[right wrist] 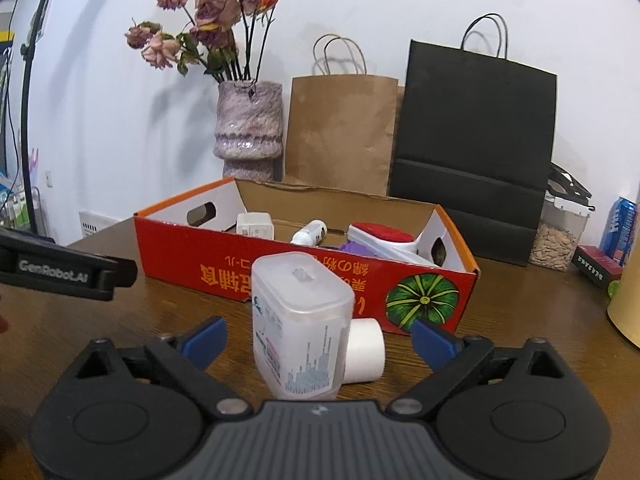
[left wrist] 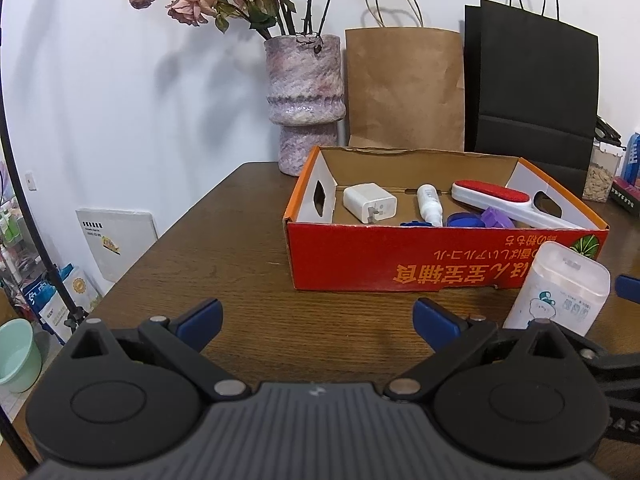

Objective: Organize rigid objects
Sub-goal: 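Grasp the clear cotton swab box with the right gripper, then hold the swab box with the right gripper while the left gripper grasps the white tape roll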

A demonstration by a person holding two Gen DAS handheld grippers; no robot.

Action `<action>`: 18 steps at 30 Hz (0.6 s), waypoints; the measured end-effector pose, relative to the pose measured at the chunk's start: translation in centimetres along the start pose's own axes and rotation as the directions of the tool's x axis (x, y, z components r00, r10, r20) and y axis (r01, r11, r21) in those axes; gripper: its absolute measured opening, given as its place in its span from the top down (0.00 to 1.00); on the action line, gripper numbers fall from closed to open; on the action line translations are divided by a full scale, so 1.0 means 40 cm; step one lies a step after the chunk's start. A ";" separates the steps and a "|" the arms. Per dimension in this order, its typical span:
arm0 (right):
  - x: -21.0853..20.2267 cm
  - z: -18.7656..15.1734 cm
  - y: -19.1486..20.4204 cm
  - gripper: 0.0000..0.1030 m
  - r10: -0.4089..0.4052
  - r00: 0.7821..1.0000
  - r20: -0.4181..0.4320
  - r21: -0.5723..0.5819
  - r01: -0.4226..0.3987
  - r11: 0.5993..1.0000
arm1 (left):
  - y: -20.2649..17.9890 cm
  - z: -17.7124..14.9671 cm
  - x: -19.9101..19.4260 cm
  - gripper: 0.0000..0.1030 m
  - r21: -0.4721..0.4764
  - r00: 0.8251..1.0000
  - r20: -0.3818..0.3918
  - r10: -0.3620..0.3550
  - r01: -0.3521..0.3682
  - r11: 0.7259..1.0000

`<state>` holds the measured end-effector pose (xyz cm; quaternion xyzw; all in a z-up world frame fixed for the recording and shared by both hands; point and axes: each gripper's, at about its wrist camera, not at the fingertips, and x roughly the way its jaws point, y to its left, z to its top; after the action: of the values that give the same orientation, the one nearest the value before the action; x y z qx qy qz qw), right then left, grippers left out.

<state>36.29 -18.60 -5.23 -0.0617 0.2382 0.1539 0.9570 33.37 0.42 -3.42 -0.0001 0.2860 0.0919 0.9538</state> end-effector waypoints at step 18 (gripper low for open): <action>0.059 0.018 0.050 0.44 0.042 0.999 -0.018 -0.051 -0.043 0.998 | 0.008 -0.002 0.003 0.00 -0.001 1.000 -0.004 -0.005 0.005 1.000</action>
<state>37.95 -15.95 -5.79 -0.0824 0.2436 0.1795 0.9495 33.37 0.74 -3.54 -0.0014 0.2878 0.0896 0.9535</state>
